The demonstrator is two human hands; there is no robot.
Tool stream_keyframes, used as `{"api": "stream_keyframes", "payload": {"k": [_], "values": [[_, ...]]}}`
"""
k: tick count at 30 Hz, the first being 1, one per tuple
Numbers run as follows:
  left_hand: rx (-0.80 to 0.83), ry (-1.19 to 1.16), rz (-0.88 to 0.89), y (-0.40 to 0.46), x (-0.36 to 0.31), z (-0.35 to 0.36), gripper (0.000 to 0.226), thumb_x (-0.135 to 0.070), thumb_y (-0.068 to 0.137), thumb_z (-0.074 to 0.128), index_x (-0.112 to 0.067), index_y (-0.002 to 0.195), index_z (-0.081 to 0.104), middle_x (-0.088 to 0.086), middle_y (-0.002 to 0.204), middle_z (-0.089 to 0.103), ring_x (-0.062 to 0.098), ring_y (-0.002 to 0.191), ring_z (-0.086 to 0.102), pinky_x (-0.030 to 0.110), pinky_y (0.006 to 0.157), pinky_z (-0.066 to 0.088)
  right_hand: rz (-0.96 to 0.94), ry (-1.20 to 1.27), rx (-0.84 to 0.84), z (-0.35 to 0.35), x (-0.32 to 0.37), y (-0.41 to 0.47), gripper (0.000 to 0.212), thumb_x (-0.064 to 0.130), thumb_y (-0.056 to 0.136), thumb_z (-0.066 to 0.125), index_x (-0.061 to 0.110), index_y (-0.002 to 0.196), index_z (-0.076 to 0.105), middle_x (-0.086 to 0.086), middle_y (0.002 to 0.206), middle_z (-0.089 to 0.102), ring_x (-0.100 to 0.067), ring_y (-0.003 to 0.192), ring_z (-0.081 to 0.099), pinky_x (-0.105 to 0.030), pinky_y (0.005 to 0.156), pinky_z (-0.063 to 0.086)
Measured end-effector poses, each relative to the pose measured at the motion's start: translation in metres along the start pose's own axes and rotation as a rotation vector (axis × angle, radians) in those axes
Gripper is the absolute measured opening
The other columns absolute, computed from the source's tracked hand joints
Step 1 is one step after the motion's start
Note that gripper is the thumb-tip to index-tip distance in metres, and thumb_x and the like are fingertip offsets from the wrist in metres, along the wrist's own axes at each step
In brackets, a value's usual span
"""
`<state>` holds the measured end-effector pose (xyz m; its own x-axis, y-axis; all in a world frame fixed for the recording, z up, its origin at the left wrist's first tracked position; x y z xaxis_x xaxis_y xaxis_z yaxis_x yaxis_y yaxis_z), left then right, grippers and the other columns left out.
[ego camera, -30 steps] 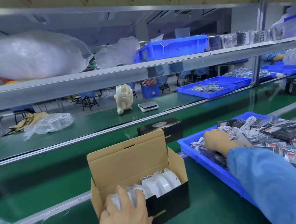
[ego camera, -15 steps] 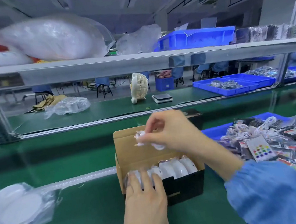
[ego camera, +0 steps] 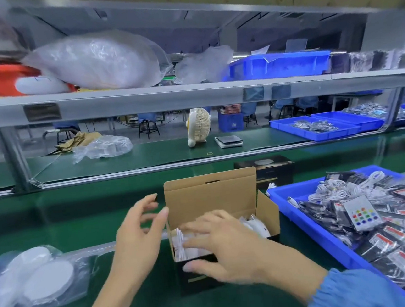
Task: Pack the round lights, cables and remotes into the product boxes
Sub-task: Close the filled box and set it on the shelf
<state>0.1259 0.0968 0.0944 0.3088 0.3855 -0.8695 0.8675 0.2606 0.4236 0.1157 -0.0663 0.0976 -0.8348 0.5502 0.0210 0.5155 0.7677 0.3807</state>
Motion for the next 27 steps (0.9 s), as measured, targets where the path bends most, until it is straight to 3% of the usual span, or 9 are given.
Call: {"api": "stream_keyframes", "payload": {"k": [2,4,6,8,10,13,19,23,27], "values": [[0.245,-0.226,-0.278,-0.006,0.041,0.028,0.054,-0.057,0.084,0.054,-0.03,0.132,0.055,-0.01,0.124,0.066,0.004,0.106,0.065,0.03,0.097,0.048,0.065,0.143,-0.465,-0.043,-0.035,-0.021,0.019,0.029,0.095,0.057,0.018,0.1,0.072,0.008,0.113,0.067,-0.009,0.105,0.059,-0.027,0.094,0.045],[0.342,-0.367,-0.356,-0.013,0.056,0.043,0.056,-0.057,0.08,0.055,-0.031,0.13,0.057,-0.011,0.12,0.07,0.008,0.111,0.065,0.037,0.104,0.045,0.382,0.304,-0.843,-0.068,-0.091,-0.06,0.017,0.013,0.095,0.058,0.02,0.105,0.07,0.013,0.107,0.068,-0.001,0.099,0.062,-0.024,0.089,0.05],[0.33,-0.393,-0.317,-0.014,0.06,0.046,0.051,-0.047,0.076,0.067,-0.036,0.125,0.059,-0.006,0.115,0.073,0.014,0.111,0.066,0.04,0.102,0.045,0.765,0.685,-0.726,-0.042,-0.138,-0.081,0.027,0.018,0.098,0.057,0.025,0.123,0.062,0.011,0.121,0.065,0.001,0.108,0.059,-0.028,0.099,0.046],[0.313,-0.398,-0.286,-0.012,0.059,0.049,0.05,-0.031,0.075,0.077,-0.039,0.121,0.058,-0.003,0.114,0.073,0.017,0.109,0.067,0.036,0.094,0.048,0.822,1.236,-0.414,0.002,-0.142,-0.08,0.035,0.036,0.095,0.058,0.027,0.128,0.062,0.006,0.131,0.063,-0.006,0.119,0.058,-0.032,0.105,0.042],[0.282,-0.386,-0.207,-0.011,0.055,0.049,0.059,-0.006,0.081,0.076,-0.043,0.121,0.054,-0.005,0.116,0.072,0.013,0.11,0.066,0.03,0.09,0.048,0.764,1.484,-0.354,0.019,-0.134,-0.081,0.044,0.048,0.083,0.063,0.033,0.124,0.065,0.006,0.129,0.065,-0.01,0.117,0.062,-0.027,0.092,0.05],[0.235,-0.392,-0.072,-0.013,0.048,0.046,0.07,0.012,0.08,0.071,-0.044,0.12,0.056,-0.005,0.119,0.07,0.008,0.112,0.064,0.02,0.087,0.052,0.734,1.529,-0.429,0.023,-0.132,-0.084,0.046,0.04,0.078,0.067,0.036,0.123,0.061,0.004,0.117,0.071,-0.011,0.101,0.069,-0.017,0.072,0.053],[0.23,-0.379,0.008,-0.017,0.036,0.039,0.038,-0.015,0.059,0.092,-0.023,0.089,0.07,0.006,0.102,0.073,0.018,0.097,0.069,0.015,0.081,0.051,0.698,1.274,-0.468,0.028,-0.129,-0.084,0.023,-0.003,0.076,0.073,0.013,0.089,0.061,-0.003,0.085,0.066,-0.011,0.081,0.064,-0.017,0.07,0.05],[0.206,-0.348,0.053,-0.023,0.024,0.042,0.047,-0.059,0.07,0.067,-0.014,0.084,0.065,0.001,0.1,0.071,0.008,0.1,0.065,0.009,0.084,0.044,0.625,1.205,-0.415,0.025,-0.12,-0.092,0.022,0.022,0.072,0.083,0.02,0.091,0.071,-0.002,0.102,0.071,-0.014,0.097,0.064,-0.019,0.08,0.052],[0.174,-0.309,0.064,-0.025,0.017,0.041,0.036,-0.057,0.072,0.058,-0.021,0.073,0.062,0.0,0.098,0.072,0.008,0.1,0.064,0.006,0.08,0.041,0.517,1.181,-0.36,0.017,-0.105,-0.092,0.038,0.052,0.08,0.055,0.024,0.101,0.07,0.005,0.126,0.063,-0.011,0.125,0.053,-0.035,0.106,0.038]]}}
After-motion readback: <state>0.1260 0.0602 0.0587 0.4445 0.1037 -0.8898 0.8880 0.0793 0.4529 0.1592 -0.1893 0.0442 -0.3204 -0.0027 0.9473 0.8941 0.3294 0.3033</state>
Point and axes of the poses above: each hand's wrist, its own y-axis towards the middle knuckle, its own z-axis out of the palm, x = y × z, the point moved 6 cm from there along y, towards the middle knuckle
